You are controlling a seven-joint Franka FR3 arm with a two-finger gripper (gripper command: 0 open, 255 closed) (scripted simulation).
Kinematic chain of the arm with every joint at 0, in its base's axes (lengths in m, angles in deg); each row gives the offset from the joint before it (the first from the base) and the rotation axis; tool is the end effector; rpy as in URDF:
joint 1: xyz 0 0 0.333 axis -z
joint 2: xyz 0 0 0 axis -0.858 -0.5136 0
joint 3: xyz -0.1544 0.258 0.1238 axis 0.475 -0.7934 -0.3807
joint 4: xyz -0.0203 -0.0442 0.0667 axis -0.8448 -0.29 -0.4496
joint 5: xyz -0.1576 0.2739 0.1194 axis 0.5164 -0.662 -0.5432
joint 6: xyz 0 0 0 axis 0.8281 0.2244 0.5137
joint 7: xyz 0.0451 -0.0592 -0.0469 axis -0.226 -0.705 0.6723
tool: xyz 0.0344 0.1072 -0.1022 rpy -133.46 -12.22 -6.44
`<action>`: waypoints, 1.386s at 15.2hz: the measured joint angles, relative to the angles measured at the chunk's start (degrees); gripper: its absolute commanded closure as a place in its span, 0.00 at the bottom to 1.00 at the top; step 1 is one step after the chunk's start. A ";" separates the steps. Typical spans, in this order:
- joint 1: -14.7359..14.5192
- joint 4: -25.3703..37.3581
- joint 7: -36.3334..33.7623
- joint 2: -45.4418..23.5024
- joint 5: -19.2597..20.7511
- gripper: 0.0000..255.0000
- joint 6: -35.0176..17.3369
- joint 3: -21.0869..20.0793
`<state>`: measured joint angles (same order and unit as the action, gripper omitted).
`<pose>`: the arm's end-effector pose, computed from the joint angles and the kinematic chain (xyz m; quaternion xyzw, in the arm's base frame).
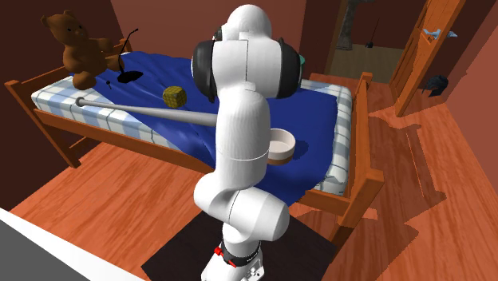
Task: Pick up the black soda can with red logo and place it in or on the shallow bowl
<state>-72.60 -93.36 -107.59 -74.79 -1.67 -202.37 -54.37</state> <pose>0.4336 0.3296 0.4496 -0.9990 0.0430 -0.0098 0.0048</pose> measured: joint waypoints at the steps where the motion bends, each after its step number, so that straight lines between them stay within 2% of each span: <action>1: 0.05 0.44 0.13 0.24 -0.13 1.00 0.65 0.00; 5: 0.43 0.91 0.92 1.92 -0.96 1.00 2.63 0.11; 15: 5.78 -14.69 15.06 18.98 -7.59 1.00 3.01 6.51; 19: 7.36 -18.23 20.61 24.27 -8.34 1.00 4.79 10.11; 21: 7.63 -20.65 22.03 25.82 -8.55 1.00 3.95 10.99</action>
<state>-64.97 -114.00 -85.57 -48.97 -10.22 -198.42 -43.39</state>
